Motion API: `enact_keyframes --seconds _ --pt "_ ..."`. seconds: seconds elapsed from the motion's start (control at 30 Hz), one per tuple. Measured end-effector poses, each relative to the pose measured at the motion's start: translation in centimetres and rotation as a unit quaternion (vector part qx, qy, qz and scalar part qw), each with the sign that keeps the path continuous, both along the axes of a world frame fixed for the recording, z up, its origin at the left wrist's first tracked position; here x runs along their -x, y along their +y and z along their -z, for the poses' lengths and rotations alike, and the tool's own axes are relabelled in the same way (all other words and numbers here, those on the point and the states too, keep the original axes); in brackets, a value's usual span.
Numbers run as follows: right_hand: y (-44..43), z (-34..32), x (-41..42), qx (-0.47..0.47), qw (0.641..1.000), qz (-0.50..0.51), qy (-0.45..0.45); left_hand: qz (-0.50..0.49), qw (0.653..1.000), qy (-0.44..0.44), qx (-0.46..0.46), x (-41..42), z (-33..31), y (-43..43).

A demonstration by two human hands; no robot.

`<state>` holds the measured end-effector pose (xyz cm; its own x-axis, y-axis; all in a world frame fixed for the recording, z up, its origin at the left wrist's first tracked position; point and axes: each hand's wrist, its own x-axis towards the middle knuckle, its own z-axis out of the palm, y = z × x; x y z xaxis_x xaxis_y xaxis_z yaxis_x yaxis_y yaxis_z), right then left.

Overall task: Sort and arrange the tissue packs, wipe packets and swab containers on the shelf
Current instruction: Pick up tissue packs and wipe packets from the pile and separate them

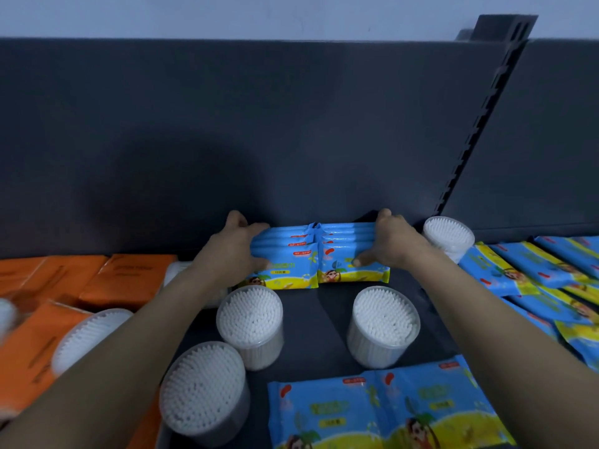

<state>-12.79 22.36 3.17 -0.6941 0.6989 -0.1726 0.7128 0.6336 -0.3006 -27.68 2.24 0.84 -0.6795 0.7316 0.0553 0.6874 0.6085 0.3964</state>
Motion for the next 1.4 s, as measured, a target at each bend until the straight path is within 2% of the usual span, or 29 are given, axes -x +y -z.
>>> enact_keyframes --seconds 0.13,0.27,0.4,0.5,0.63,0.73,0.8,1.0,1.13,1.27,1.4 --pt "-0.1 0.0 -0.1 0.020 1.000 0.003 0.015 -0.024 0.999 -0.007 -0.038 -0.1 0.1 0.0" --pt "-0.4 0.0 -0.5 0.020 1.000 0.005 0.022 -0.016 1.000 -0.014 -0.019 -0.3 0.0 -0.1" --pt "-0.8 -0.7 -0.6 -0.038 0.999 -0.023 0.015 -0.011 1.000 0.000 -0.008 -0.5 -0.5 -0.5" --pt "-1.6 -1.4 -0.4 -0.088 0.995 -0.045 0.029 -0.020 0.999 0.021 -0.032 -0.8 -1.1 -1.1" --pt "-3.3 -2.3 0.1 -0.125 0.981 -0.109 0.105 -0.015 0.993 0.050 -0.108 -0.8 -2.6 -2.7" --pt "-5.4 -2.9 1.3 -0.106 0.968 -0.166 0.154 -0.033 0.988 0.058 -0.139 -0.4 -3.9 -5.4" --pt "-8.7 -3.5 3.6 -0.084 0.954 -0.234 0.165 -0.086 0.982 0.064 -0.153 0.5 -4.2 -9.4" --pt "-11.9 -3.6 6.5 -0.065 0.937 -0.309 0.150 -0.131 0.978 0.058 -0.149 1.0 -4.3 -13.3" --pt "-16.9 -3.7 10.5 -0.045 0.913 -0.397 0.087 -0.191 0.971 0.065 -0.127 1.7 -3.9 -19.0" --pt "-21.0 -3.2 14.0 -0.046 0.886 -0.461 0.033 -0.223 0.972 0.056 -0.056 2.1 -3.4 -23.1" --pt "-23.6 -2.2 16.9 -0.038 0.881 -0.470 -0.049 -0.215 0.976 0.006 0.034 2.2 -3.0 -25.3"
